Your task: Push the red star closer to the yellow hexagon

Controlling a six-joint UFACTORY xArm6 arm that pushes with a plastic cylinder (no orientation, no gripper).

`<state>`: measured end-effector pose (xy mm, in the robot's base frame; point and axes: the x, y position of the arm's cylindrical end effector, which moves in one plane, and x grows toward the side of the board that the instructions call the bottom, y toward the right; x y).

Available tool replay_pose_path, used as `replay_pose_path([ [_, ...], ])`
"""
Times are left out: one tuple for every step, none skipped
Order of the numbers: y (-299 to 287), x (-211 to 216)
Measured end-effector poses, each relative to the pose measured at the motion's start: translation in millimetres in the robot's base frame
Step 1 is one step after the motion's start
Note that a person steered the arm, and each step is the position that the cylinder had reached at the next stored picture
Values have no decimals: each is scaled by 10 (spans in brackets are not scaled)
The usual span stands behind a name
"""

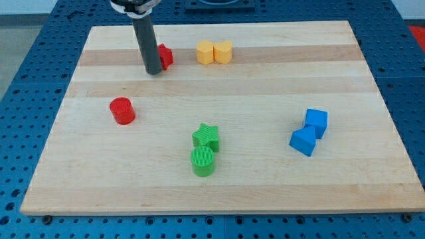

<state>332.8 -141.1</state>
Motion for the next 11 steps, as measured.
replay_pose_path([
  [-27, -142],
  [71, -294],
  [93, -283],
  [-285, -240],
  [-536, -449],
  [-543, -716],
  [-353, -766],
  [-143, -637],
  [-17, -561],
  [136, -561],
  [342, -568],
])
